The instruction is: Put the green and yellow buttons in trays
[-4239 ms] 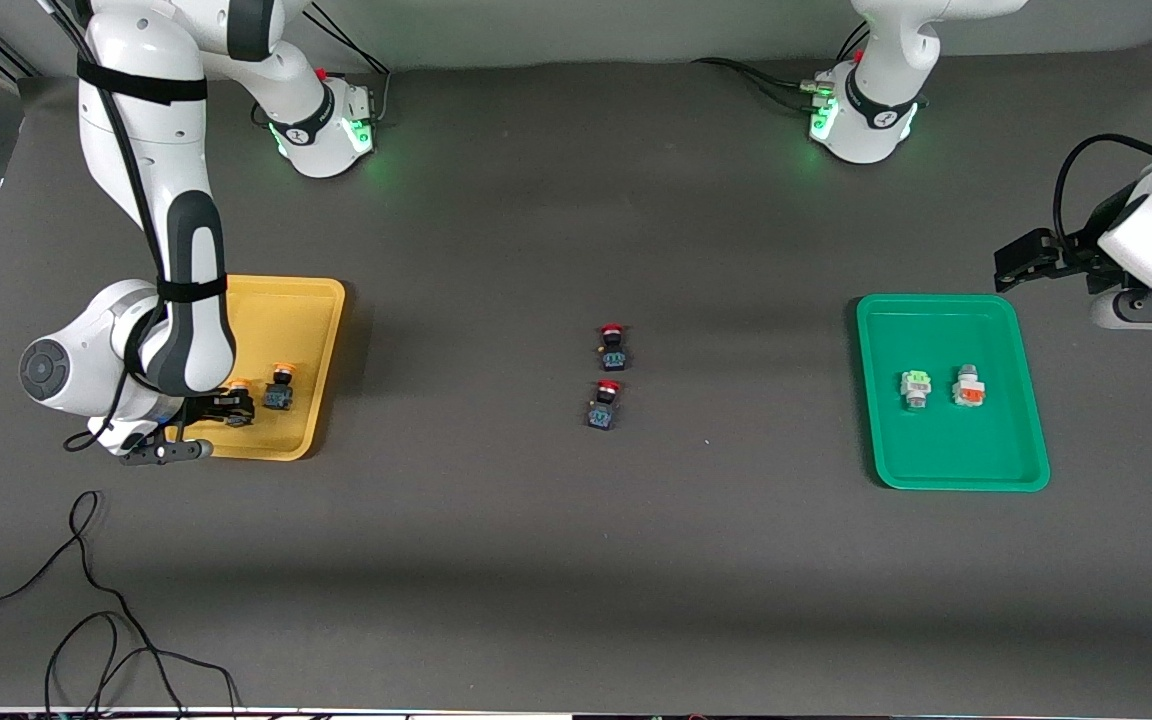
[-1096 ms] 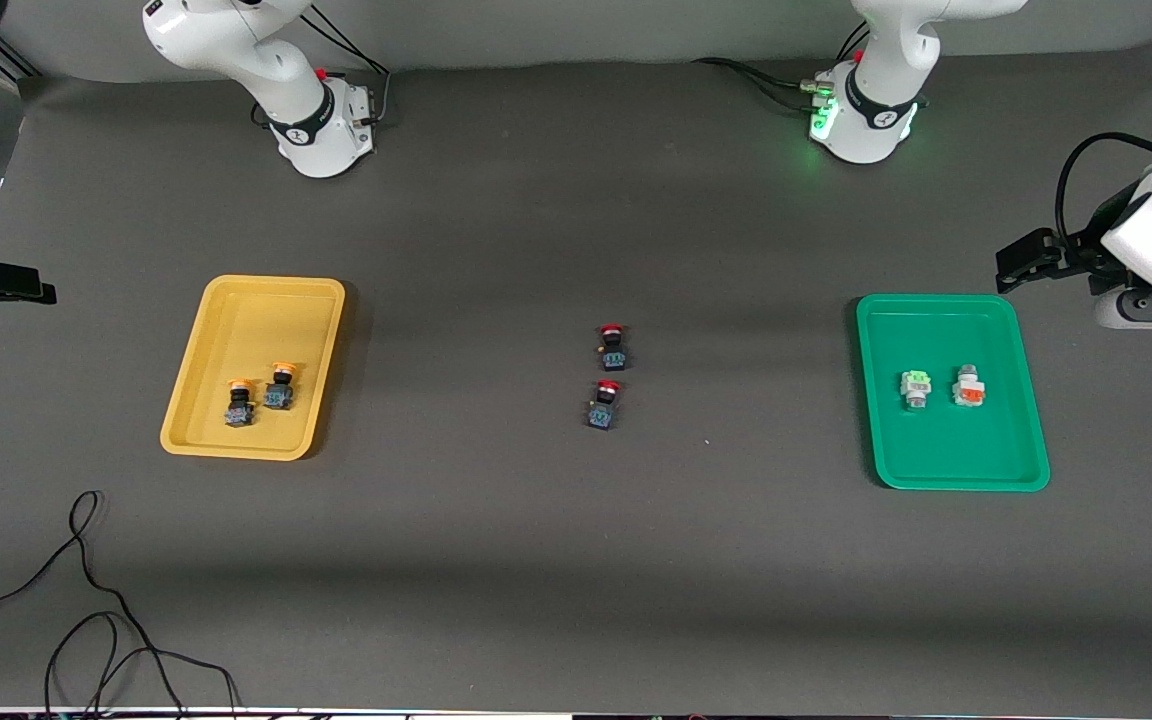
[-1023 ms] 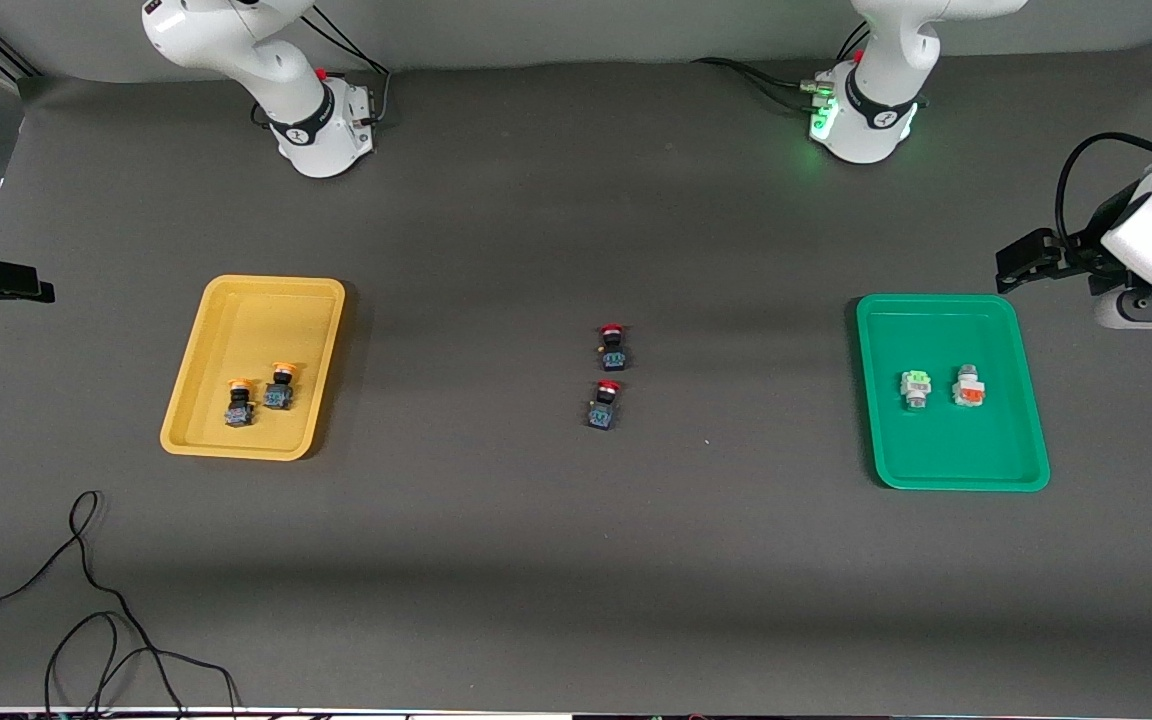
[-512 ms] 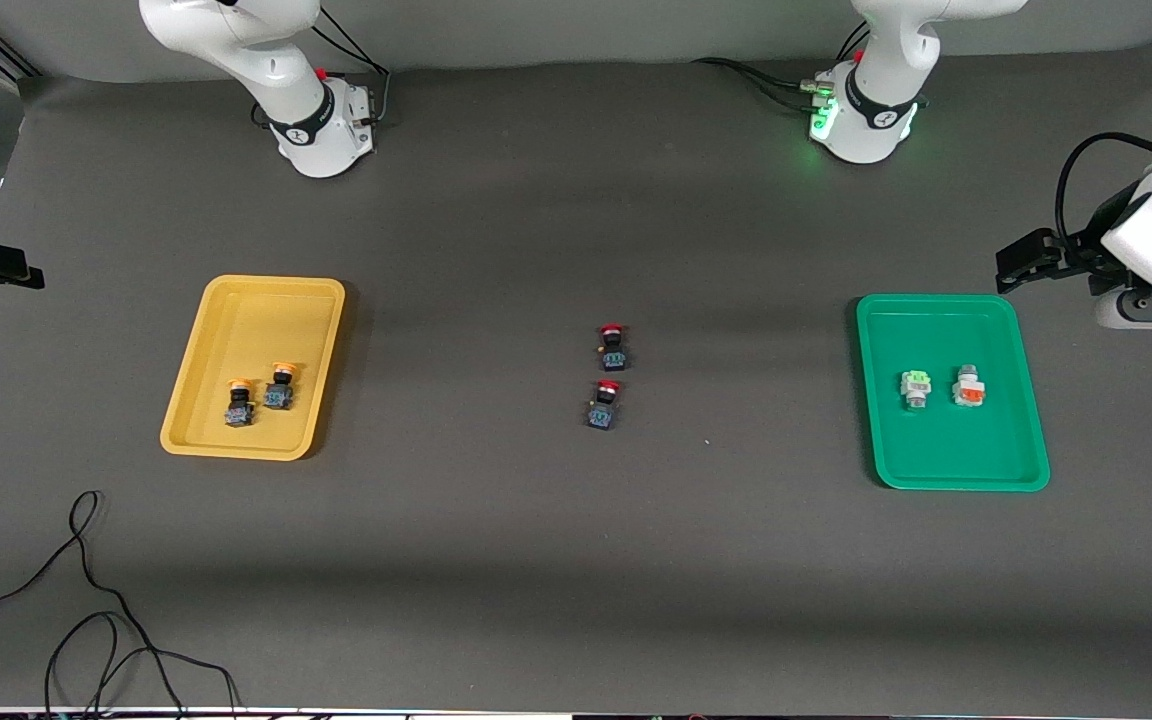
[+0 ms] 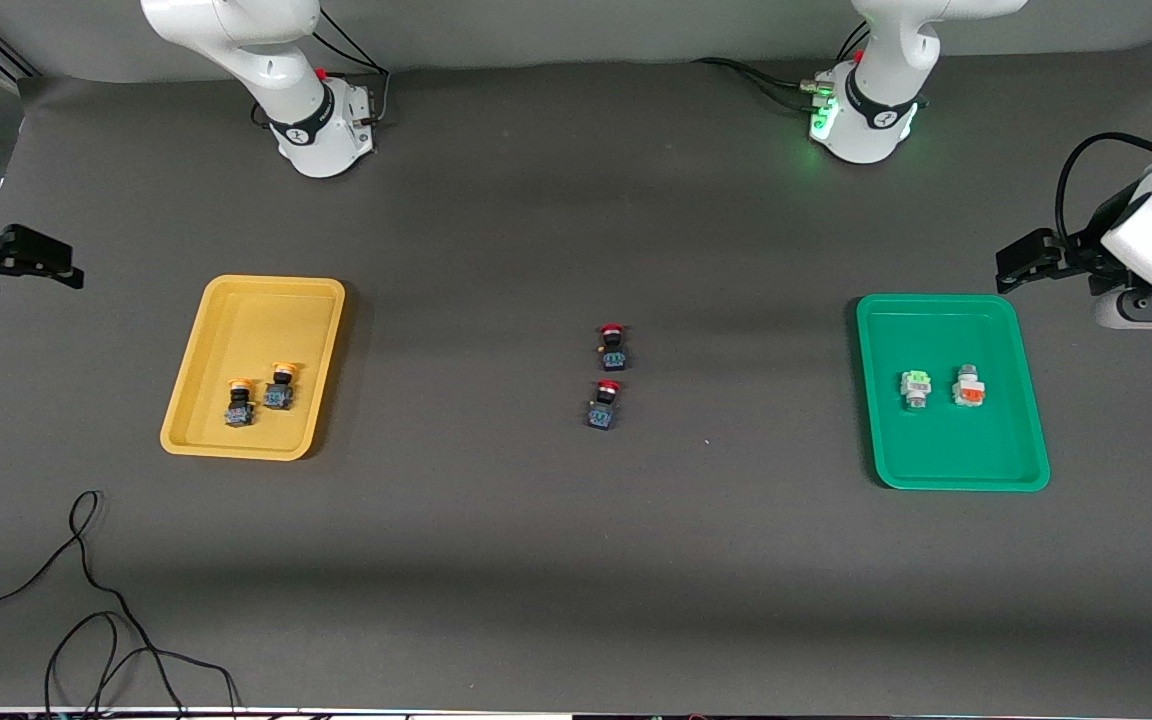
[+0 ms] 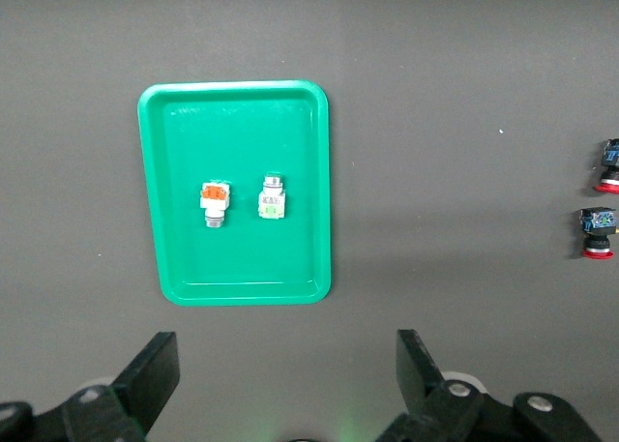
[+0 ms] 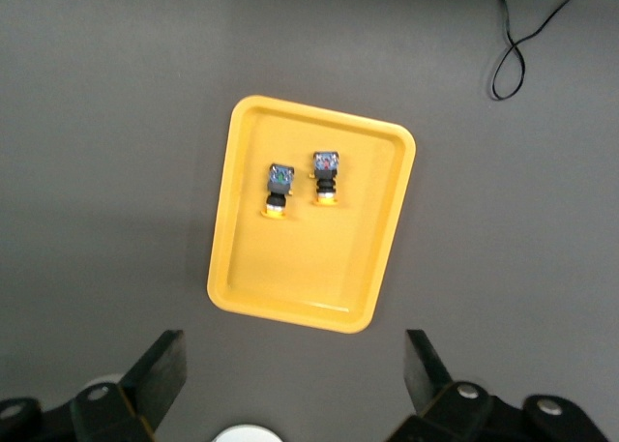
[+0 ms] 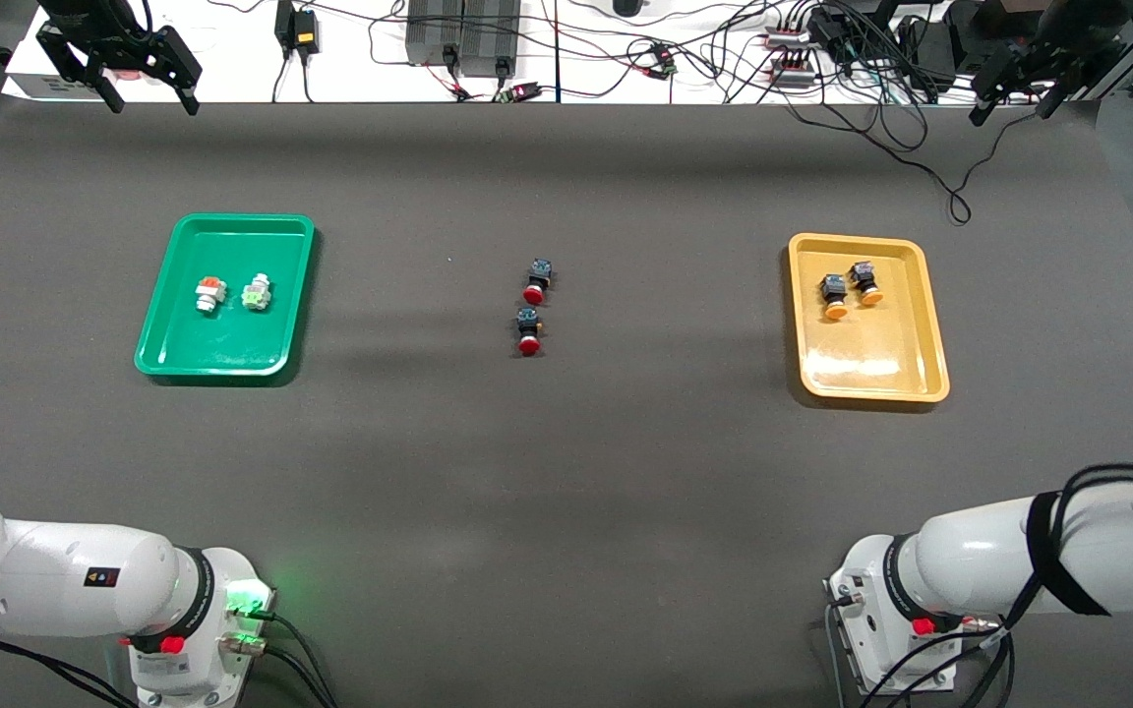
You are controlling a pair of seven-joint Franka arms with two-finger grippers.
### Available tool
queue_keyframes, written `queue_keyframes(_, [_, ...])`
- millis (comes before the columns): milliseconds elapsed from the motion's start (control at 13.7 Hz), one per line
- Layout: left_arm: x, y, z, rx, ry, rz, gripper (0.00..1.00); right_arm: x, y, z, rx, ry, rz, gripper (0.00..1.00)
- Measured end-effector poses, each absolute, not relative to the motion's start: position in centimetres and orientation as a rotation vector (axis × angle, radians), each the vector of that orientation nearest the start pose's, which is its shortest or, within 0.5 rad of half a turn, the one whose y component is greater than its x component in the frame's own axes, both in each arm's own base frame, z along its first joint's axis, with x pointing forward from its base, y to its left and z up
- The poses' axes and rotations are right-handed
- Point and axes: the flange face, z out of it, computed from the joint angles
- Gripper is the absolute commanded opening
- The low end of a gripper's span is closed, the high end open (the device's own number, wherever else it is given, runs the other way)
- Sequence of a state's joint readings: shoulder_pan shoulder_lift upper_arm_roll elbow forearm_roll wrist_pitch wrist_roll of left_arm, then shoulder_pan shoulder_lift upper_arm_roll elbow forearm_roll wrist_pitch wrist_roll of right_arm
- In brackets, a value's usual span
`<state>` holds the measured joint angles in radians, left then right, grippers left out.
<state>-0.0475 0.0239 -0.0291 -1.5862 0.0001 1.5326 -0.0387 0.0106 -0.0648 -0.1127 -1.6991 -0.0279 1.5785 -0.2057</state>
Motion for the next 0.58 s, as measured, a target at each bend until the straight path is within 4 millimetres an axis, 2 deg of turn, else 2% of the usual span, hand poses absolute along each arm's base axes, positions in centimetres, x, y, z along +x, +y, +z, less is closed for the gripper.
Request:
queue_keyframes(73, [55.5, -4.2, 60.1, -3.135, 0.059, 0.121, 1.00, 52.4, -5.8, 60.2, -3.153, -0.160, 0.059, 1.00])
queue_keyframes(292, [55.5, -4.2, 60.1, -3.135, 0.059, 0.121, 1.00, 51.4, -6.5, 63.2, -3.200, -0.145, -0.056, 1.00])
queue_keyframes(585, [55.5, -4.2, 60.1, -3.135, 0.059, 0.121, 1.00, 51.2, -6.7, 63.6, -3.186, -0.097, -0.074, 1.00])
